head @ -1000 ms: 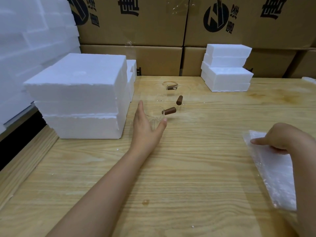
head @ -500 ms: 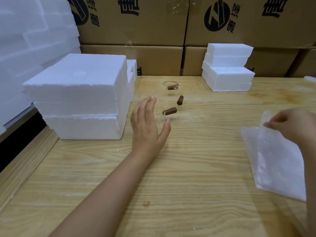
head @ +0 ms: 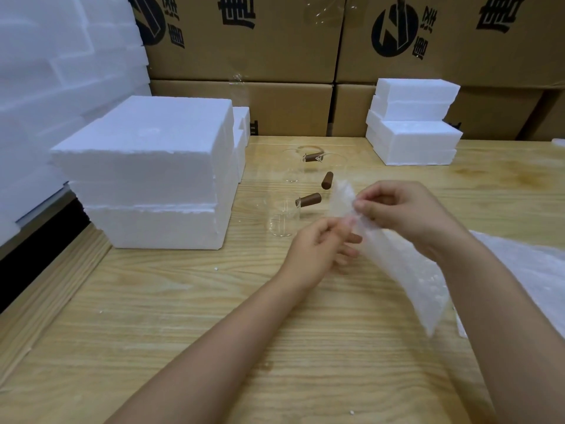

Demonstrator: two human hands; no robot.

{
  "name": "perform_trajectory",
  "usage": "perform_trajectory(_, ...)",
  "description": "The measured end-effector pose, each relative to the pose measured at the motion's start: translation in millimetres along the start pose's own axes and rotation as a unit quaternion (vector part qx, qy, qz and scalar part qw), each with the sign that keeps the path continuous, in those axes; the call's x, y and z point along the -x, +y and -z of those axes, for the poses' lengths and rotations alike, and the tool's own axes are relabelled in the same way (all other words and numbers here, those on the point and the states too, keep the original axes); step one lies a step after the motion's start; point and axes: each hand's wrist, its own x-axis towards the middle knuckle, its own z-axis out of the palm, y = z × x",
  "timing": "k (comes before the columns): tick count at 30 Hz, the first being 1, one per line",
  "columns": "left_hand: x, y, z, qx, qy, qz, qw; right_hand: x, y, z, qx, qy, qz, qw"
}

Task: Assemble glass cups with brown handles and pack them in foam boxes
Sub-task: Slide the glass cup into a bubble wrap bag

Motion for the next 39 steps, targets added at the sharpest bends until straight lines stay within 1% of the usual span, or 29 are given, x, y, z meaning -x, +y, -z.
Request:
perform_trajectory(2, -2, 2, 2, 0.045, -0.012, 0.096, 0.994, 2, 4, -3, -0.009, -0.087, 0.011, 0.996)
perform_trajectory(4, -5, 4, 9, 0.077, 0.006, 0.150, 0.986, 4, 5, -1, 0.000, -0.166, 0.024, 0.986)
perform_trajectory(6, -6, 7, 16, 0.113, 0.028, 0.163, 0.980, 6, 5, 2, 0.013, -0.220, 0.027, 0.975)
perform_trajectory(7, -7, 8, 17, 0.119, 0.028, 0.160, 0.980, 6, 5, 3, 0.022, -0.237, 0.025, 0.971)
perform_trajectory(11, -5, 7, 18, 0.124, 0.016, 0.144, 0.982, 8, 4, 10, 0.078, -0.275, 0.014, 0.958)
perform_trajectory(13, -3, 7, 17, 0.121, 0.011, 0.135, 0.983, 9, -2, 11, 0.082, -0.256, 0.008, 0.963)
perform_trajectory(14, -3, 7, 17, 0.113, 0.011, 0.128, 0.985, 9, -3, 9, 0.095, -0.227, 0.007, 0.969)
perform_trajectory(16, -2, 5, 16, 0.089, 0.009, 0.114, 0.989, 8, -3, 2, 0.153, -0.137, -0.006, 0.979)
perform_trajectory(17, -1, 4, 16, 0.078, 0.005, 0.111, 0.991, 7, -3, -3, 0.194, -0.102, -0.016, 0.976)
perform_trajectory(18, 0, 4, 15, 0.061, 0.000, 0.106, 0.992, 6, -2, -8, 0.229, -0.087, -0.022, 0.969)
perform_trajectory(20, -1, 3, 13, 0.017, -0.006, 0.105, 0.994, 6, 2, -15, 0.264, -0.087, -0.024, 0.960)
perform_trajectory(22, -1, 5, 11, -0.001, -0.002, 0.114, 0.993, 6, 2, -16, 0.281, -0.091, -0.015, 0.955)
perform_trajectory(26, -4, 12, 12, 0.081, 0.040, 0.163, 0.983, 7, -8, -10, 0.341, -0.062, 0.005, 0.938)
perform_trajectory(28, -5, 15, 14, 0.093, 0.083, 0.171, 0.977, 6, -13, -3, 0.369, -0.038, 0.008, 0.929)
perform_trajectory(29, -4, 14, 15, 0.077, 0.107, 0.169, 0.977, 7, -15, 0, 0.385, -0.019, 0.009, 0.922)
perform_trajectory(31, -4, 11, 15, 0.002, 0.153, 0.142, 0.978, 7, -17, 8, 0.420, 0.003, 0.010, 0.907)
perform_trajectory(32, -4, 8, 16, -0.049, 0.167, 0.111, 0.978, 7, -17, 9, 0.434, -0.005, 0.008, 0.901)
perform_trajectory(34, -2, 2, 16, -0.137, 0.181, 0.022, 0.974, 8, -18, 2, 0.464, -0.048, 0.010, 0.885)
perform_trajectory(36, 0, -2, 14, -0.183, 0.190, -0.055, 0.963, 8, -17, -8, 0.470, -0.106, 0.013, 0.876)
perform_trajectory(37, 1, -4, 14, -0.199, 0.191, -0.080, 0.958, 6, -17, -11, 0.460, -0.132, 0.011, 0.878)
perform_trajectory(38, 1, -6, 14, -0.218, 0.192, -0.099, 0.952, 4, -17, -11, 0.434, -0.149, 0.011, 0.889)
perform_trajectory(39, 1, -7, 15, -0.236, 0.195, -0.114, 0.945, 0, -18, -9, 0.381, -0.153, 0.011, 0.912)
